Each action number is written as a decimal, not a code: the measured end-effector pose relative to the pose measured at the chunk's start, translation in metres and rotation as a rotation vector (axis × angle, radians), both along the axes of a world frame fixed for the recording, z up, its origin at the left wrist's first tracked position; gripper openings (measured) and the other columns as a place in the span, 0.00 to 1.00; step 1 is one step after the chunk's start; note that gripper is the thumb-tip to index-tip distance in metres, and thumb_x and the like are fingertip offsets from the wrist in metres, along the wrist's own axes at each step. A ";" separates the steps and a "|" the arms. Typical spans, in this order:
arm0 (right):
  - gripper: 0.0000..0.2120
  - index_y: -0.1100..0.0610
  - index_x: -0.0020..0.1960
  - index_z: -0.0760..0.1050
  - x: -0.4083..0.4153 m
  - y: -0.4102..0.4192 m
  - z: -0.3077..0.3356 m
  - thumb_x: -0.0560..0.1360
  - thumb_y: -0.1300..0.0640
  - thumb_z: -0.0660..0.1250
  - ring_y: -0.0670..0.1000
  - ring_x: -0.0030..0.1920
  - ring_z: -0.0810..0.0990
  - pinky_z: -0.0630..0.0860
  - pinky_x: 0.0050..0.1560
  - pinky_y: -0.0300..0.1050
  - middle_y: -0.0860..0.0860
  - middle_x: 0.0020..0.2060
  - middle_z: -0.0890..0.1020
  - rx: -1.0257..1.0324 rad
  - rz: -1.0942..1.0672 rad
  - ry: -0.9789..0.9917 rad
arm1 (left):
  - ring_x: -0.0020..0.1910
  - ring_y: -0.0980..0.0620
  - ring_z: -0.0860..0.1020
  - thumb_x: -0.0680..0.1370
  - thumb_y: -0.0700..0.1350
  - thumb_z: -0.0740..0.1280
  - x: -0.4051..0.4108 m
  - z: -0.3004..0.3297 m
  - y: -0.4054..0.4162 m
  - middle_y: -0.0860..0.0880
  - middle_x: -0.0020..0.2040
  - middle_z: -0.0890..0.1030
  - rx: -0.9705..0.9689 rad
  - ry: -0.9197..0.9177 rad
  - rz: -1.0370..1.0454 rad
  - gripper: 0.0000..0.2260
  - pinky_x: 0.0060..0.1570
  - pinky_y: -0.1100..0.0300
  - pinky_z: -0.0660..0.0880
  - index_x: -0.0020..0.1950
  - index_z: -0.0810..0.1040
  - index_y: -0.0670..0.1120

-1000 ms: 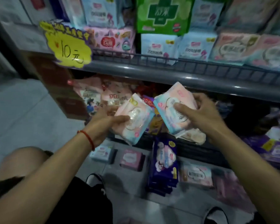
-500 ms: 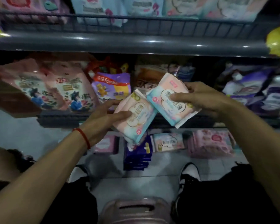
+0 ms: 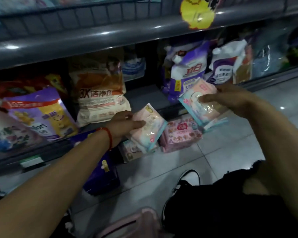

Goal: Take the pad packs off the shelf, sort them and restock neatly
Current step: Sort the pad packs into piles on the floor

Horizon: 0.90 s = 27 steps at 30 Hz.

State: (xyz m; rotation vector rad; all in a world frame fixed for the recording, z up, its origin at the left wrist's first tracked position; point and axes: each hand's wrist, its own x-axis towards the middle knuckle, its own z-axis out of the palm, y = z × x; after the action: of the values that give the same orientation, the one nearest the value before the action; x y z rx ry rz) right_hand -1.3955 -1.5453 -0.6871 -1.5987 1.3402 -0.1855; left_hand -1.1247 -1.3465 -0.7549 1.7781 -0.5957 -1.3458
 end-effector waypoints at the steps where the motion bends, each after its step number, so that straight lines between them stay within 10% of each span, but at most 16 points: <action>1: 0.18 0.57 0.58 0.83 -0.009 -0.008 0.001 0.70 0.56 0.80 0.60 0.52 0.87 0.81 0.60 0.62 0.55 0.50 0.88 -0.005 -0.002 0.014 | 0.55 0.40 0.84 0.72 0.40 0.79 -0.007 -0.002 -0.009 0.41 0.57 0.85 -0.001 0.040 0.008 0.18 0.59 0.41 0.80 0.59 0.80 0.44; 12: 0.09 0.55 0.54 0.80 -0.059 -0.019 -0.011 0.75 0.61 0.75 0.57 0.47 0.88 0.83 0.55 0.56 0.54 0.46 0.88 0.142 0.022 0.145 | 0.57 0.39 0.83 0.72 0.34 0.76 -0.049 -0.030 -0.041 0.41 0.61 0.83 0.010 0.165 -0.050 0.23 0.56 0.41 0.80 0.65 0.77 0.42; 21: 0.24 0.60 0.61 0.78 -0.135 -0.031 -0.027 0.71 0.50 0.79 0.62 0.48 0.86 0.82 0.54 0.59 0.59 0.49 0.86 0.095 -0.237 0.335 | 0.50 0.46 0.84 0.73 0.33 0.74 -0.091 -0.049 -0.019 0.46 0.60 0.83 0.044 0.247 -0.063 0.26 0.38 0.56 0.80 0.69 0.74 0.49; 27: 0.21 0.64 0.57 0.80 -0.170 0.002 -0.095 0.73 0.50 0.77 0.58 0.42 0.86 0.81 0.40 0.48 0.59 0.46 0.87 0.191 -0.517 0.062 | 0.50 0.40 0.85 0.77 0.33 0.70 -0.130 -0.050 -0.074 0.42 0.56 0.85 0.002 0.251 -0.171 0.16 0.46 0.44 0.81 0.61 0.80 0.47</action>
State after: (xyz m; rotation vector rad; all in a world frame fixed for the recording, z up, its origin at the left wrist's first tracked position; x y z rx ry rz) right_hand -1.5659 -1.5429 -0.7817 -1.0843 1.7458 -0.3108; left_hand -1.2546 -1.4209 -0.8051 1.5551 -0.6177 -1.6562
